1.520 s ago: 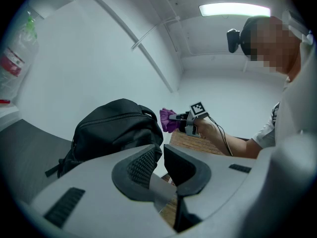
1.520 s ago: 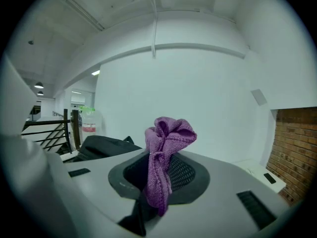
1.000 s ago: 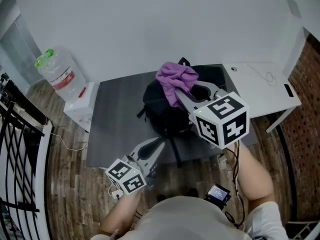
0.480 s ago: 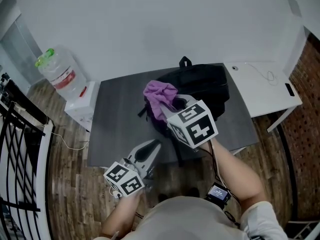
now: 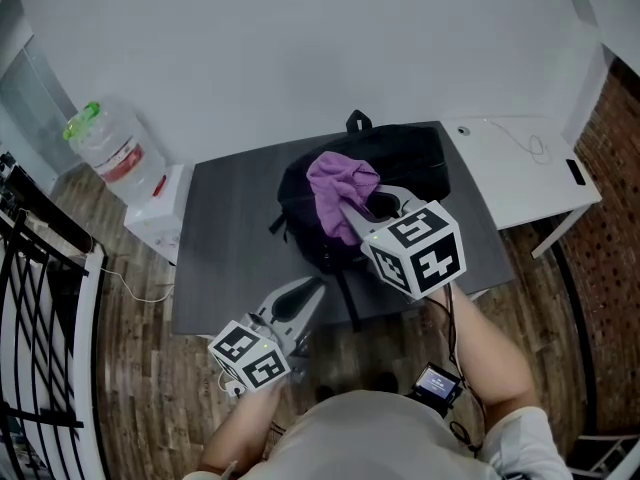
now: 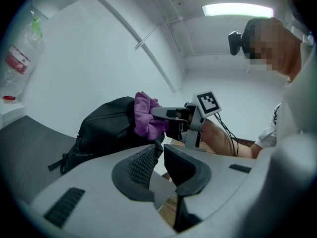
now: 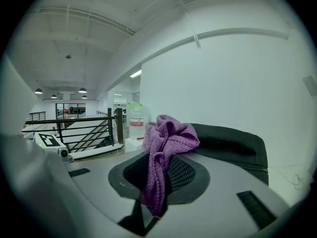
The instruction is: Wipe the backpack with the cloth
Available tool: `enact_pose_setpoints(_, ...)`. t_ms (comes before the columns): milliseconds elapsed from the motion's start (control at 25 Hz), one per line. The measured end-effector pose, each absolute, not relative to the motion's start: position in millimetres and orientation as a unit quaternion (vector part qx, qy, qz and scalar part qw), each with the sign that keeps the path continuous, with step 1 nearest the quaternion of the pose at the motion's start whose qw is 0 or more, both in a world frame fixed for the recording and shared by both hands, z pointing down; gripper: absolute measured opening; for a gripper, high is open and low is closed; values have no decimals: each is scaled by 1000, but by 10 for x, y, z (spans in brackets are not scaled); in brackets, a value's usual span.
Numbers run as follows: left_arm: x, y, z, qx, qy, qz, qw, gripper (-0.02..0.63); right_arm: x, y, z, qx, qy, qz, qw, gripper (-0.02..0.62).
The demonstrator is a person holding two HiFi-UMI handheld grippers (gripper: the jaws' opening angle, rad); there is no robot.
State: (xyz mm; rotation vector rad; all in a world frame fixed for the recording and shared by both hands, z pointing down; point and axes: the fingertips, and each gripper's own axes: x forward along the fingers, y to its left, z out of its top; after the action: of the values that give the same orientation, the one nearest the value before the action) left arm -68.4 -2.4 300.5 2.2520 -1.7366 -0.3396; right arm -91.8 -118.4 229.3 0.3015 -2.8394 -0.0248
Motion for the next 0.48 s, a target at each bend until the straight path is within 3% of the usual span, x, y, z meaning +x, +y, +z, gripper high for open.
enact_pose_setpoints(480,-565,-119,2997,782,-596,-115,141,57,-483,-1617,2375,153,-978,-7,143,78)
